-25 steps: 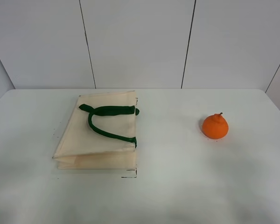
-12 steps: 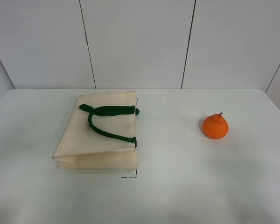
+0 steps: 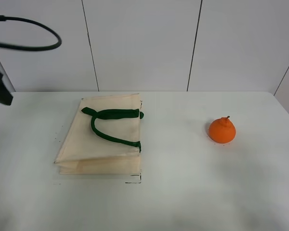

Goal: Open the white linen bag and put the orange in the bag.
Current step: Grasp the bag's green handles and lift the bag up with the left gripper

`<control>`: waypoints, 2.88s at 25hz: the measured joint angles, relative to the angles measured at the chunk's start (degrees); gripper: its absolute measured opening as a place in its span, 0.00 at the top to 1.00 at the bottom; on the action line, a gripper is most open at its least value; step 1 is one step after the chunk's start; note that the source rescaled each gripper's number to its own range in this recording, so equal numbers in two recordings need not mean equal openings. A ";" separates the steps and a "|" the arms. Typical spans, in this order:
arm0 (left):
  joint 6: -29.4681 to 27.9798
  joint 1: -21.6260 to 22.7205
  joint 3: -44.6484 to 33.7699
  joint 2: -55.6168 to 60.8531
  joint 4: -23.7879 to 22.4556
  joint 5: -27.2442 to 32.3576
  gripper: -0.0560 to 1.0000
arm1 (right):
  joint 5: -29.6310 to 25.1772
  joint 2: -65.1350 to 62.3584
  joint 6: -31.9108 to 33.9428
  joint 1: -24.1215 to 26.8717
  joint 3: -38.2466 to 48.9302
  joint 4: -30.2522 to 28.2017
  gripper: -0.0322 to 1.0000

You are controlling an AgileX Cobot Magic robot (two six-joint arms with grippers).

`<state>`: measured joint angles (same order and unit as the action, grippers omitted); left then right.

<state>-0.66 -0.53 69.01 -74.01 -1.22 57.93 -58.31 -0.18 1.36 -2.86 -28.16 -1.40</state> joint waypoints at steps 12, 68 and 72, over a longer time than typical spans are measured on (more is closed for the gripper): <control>-5.73 -3.20 27.98 -39.30 0.31 -1.14 0.00 | 0.00 0.00 0.00 0.00 0.00 0.00 0.00; -15.70 -15.00 42.80 -47.70 -0.66 1.19 0.94 | 0.00 0.00 0.02 0.00 0.00 0.00 0.00; -13.77 -15.00 50.84 -44.34 0.24 7.91 0.94 | 0.00 0.00 0.07 0.00 0.00 0.00 0.00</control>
<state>-14.44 -15.54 119.85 -118.35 -0.98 65.84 -58.31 -0.18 1.43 -2.86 -28.16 -1.40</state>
